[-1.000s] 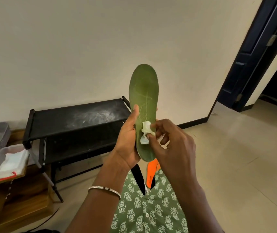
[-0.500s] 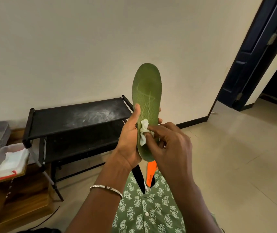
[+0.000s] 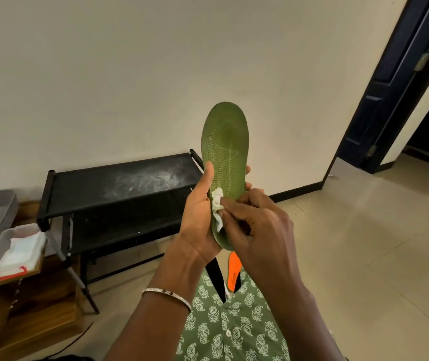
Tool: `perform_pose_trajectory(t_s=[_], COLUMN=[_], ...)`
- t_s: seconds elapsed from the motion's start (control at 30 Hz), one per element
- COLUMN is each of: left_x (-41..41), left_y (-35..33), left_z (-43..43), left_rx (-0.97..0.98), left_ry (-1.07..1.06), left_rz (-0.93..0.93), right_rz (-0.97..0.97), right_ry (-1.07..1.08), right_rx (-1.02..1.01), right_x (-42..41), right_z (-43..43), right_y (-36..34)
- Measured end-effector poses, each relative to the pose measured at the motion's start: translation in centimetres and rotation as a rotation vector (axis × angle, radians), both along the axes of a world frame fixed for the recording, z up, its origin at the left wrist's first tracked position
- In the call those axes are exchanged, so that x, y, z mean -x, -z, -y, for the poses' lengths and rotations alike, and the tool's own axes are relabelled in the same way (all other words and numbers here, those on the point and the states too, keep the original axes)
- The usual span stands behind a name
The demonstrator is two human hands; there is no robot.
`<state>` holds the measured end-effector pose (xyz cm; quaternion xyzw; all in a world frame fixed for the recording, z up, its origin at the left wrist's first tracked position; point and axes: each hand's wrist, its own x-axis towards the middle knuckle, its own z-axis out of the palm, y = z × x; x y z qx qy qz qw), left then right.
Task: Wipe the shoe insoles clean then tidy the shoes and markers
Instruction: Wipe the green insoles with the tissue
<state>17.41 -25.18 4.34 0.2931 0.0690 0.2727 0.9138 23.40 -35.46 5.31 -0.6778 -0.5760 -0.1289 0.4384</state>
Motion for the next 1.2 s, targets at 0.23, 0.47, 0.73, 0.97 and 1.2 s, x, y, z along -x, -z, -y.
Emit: perform_pose_trajectory(t_s=[0.23,0.47,0.73,0.97,1.2], left_x=[0.5,-0.4,0.0,-0.1,0.2], left_y=[0.1,0.3,0.4,0.3,0.3], left_z=[-0.6,0.1,-0.7,-0.2,-0.3], left_rx=[0.041,0.045,0.053,0.049,0.025], left_ry=[-0.061,0.032,-0.003,0.025,0.001], left_rz=[-0.001,0.043,0.046,0.077,0.043], right_rz=[0.111,0.042,0.072,0.026,0.019], right_ry=[-0.145,-0.026,-0.177,-0.095,-0.093], right_rx=[0.172,0.024,0.132,0.024,0.04], right_x=[-0.2,-0.1,-0.4,-0.1,-0.2], right_z=[1.2,-0.2,0.8,0.1,-0.1], right_y=[-0.7,-0.5,-0.9,-0.6,-0.5])
